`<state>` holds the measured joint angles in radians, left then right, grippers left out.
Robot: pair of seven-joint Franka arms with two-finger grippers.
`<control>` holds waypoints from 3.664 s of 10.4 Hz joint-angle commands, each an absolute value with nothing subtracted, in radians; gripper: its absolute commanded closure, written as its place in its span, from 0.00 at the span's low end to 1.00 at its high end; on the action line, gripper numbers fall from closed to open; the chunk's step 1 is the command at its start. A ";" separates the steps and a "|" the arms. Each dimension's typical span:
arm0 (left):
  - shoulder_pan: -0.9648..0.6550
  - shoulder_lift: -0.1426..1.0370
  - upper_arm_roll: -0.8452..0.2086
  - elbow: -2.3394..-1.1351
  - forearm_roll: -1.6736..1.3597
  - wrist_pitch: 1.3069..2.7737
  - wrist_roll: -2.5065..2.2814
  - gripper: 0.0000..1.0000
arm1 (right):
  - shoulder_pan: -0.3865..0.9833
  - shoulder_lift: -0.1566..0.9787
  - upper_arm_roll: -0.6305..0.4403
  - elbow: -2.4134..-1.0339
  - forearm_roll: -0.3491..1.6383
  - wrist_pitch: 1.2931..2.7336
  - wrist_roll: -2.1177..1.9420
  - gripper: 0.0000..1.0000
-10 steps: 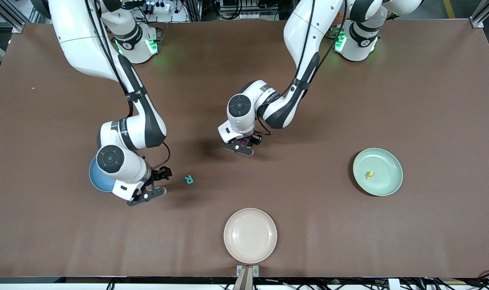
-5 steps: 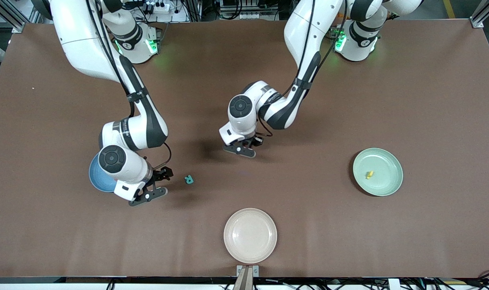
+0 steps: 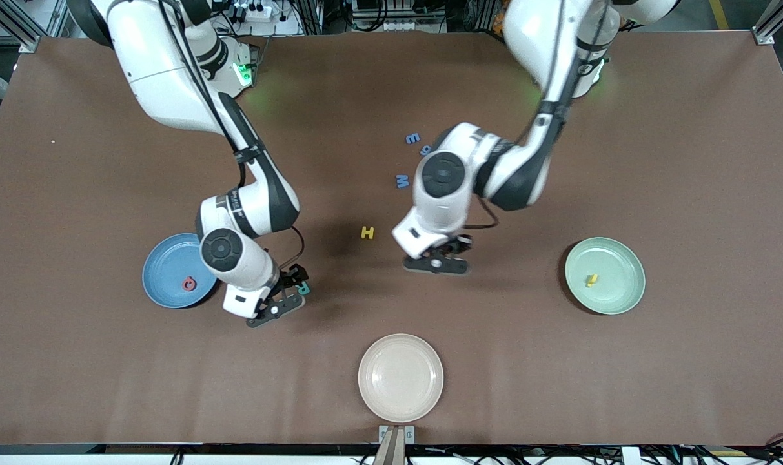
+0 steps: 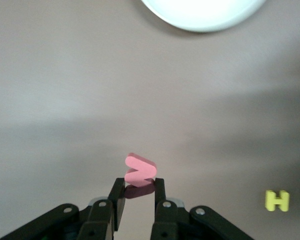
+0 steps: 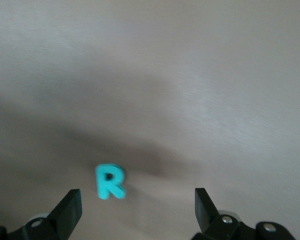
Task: Sort uppercase to blue plate, lowercase to green plate
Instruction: 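Place the pink w on the green plate with the left gripper, then lower the teal R onto the blue plate and open the right gripper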
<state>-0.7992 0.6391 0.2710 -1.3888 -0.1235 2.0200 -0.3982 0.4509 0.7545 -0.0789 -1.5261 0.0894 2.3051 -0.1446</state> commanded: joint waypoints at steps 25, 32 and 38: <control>-0.432 0.459 -0.023 -1.565 -0.087 1.836 -0.383 0.00 | 0.232 0.686 -0.098 -1.531 0.095 2.150 -0.371 1.00; -0.523 0.451 -0.283 -1.759 0.046 1.948 -0.766 0.00 | 0.124 0.649 -0.097 -1.525 0.104 1.968 -0.450 0.00; -0.523 0.424 -0.465 -2.033 0.164 2.162 -0.816 0.00 | 0.279 0.667 -0.091 -1.525 0.109 2.071 -0.174 0.00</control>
<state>-0.5325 0.4721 -0.4279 -1.9285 0.1168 2.0859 -0.7760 0.2725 0.6683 -0.0902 -1.5152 0.0955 2.0593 -0.2173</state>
